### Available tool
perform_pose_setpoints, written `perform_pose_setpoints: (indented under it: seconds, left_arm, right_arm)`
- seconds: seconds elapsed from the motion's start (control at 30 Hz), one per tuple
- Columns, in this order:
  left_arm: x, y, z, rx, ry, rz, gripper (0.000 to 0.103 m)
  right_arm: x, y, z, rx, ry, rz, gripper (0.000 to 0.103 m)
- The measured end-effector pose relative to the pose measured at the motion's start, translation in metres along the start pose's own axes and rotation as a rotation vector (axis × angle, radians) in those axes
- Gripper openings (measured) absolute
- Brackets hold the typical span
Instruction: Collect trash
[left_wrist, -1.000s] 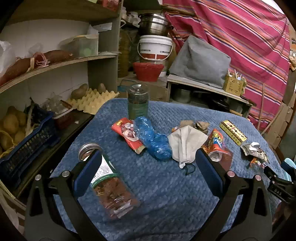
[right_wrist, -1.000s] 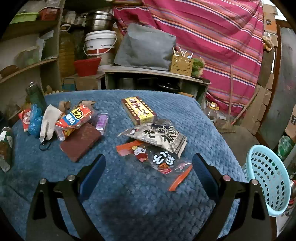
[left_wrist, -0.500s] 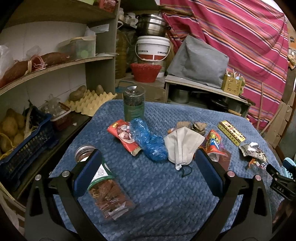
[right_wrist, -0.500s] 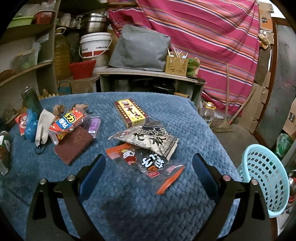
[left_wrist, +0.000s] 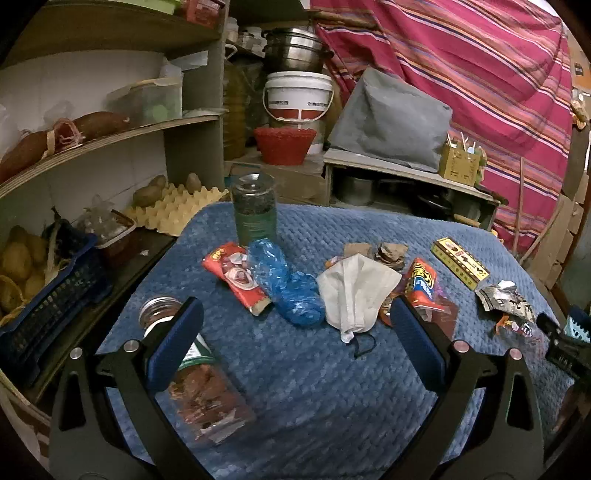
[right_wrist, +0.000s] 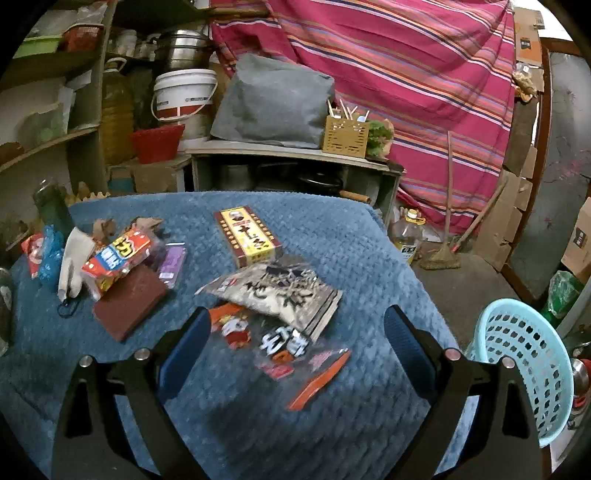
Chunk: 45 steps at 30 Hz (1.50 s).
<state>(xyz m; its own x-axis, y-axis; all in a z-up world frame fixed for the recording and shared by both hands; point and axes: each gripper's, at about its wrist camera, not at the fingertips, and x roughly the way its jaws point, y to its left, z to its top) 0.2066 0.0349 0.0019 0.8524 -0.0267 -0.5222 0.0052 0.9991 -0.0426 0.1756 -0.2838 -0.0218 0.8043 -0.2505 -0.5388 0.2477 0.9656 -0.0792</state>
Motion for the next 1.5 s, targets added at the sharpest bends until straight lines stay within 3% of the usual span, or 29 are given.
perform_pose_setpoints:
  seconds: [0.27,0.73,0.97,1.07,1.4,1.47,1.5]
  left_arm:
    - [0.011,-0.025,0.0,0.049,0.008,0.005,0.098]
    - [0.04,-0.052,-0.001,0.042,0.059,-0.013,0.098]
    - [0.059,-0.057,-0.006,0.036,0.092,0.029,0.098]
    - [0.065,-0.064,-0.007,0.04,0.102,0.009,0.098]
    - [0.084,-0.118,-0.009,0.122,0.112,-0.034,0.098]
    - [0.09,-0.124,-0.009,0.126,0.121,-0.044,0.094]
    - [0.094,-0.125,-0.008,0.123,0.132,-0.063,0.086]
  right_arm:
    - [0.009,-0.015,0.021,-0.02,0.004,0.0,0.093]
    - [0.017,-0.057,0.018,-0.014,0.034,0.0,0.093]
    - [0.03,-0.085,0.015,0.059,0.067,0.026,0.093]
    - [0.035,-0.09,0.013,0.056,0.071,0.007,0.099]
    - [0.039,-0.1,0.015,0.075,-0.003,0.004,0.099]
    - [0.039,-0.095,0.015,0.052,-0.012,-0.004,0.099]
    - [0.04,-0.092,0.015,0.034,-0.012,-0.015,0.099]
